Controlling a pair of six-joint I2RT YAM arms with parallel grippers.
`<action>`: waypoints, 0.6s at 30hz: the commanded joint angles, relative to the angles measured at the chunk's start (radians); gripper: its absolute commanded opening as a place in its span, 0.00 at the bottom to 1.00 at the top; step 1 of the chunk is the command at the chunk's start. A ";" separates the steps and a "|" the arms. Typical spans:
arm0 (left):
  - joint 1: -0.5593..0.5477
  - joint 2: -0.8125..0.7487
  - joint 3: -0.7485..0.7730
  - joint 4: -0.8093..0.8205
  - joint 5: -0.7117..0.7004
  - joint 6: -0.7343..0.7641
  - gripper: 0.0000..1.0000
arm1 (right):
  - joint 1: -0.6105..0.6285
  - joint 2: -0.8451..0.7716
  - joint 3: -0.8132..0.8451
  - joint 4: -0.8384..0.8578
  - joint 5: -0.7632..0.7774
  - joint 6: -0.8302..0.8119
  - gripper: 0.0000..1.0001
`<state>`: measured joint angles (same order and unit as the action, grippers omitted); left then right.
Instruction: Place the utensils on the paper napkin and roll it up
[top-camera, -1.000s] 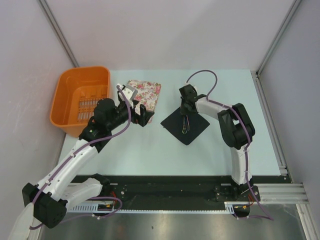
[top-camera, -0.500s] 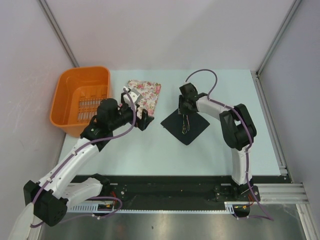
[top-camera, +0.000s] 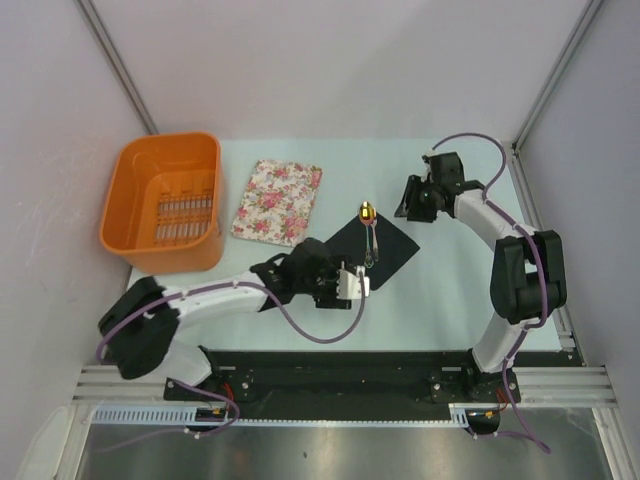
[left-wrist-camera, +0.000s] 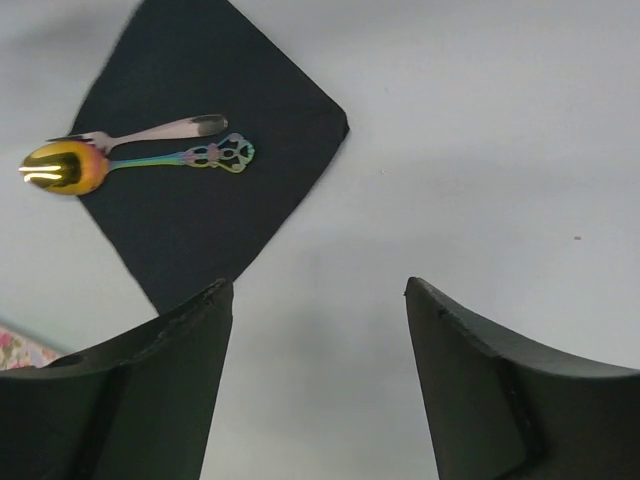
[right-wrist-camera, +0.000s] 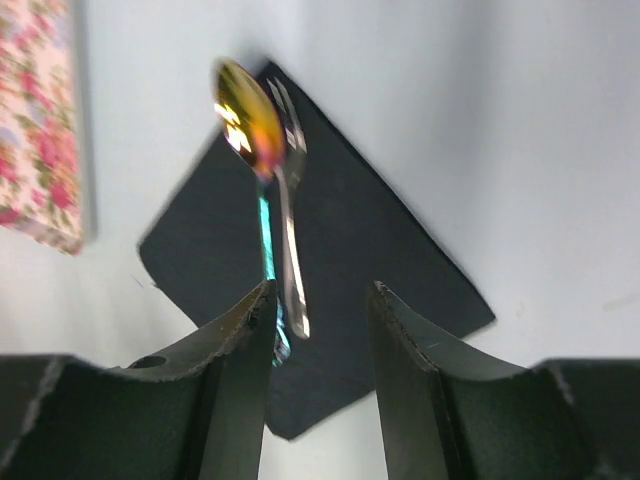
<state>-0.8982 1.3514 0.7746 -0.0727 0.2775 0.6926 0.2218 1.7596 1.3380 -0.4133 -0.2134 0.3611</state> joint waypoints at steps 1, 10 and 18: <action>-0.045 0.177 0.063 0.177 -0.064 0.189 0.73 | -0.041 -0.031 -0.059 -0.033 -0.122 -0.031 0.47; -0.126 0.380 0.110 0.290 -0.149 0.235 0.69 | -0.114 -0.045 -0.100 -0.039 -0.193 -0.042 0.47; -0.145 0.477 0.166 0.298 -0.164 0.246 0.64 | -0.147 -0.032 -0.097 -0.033 -0.222 -0.040 0.47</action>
<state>-1.0386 1.7901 0.8948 0.1852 0.1284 0.9070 0.0879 1.7592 1.2400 -0.4549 -0.4026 0.3355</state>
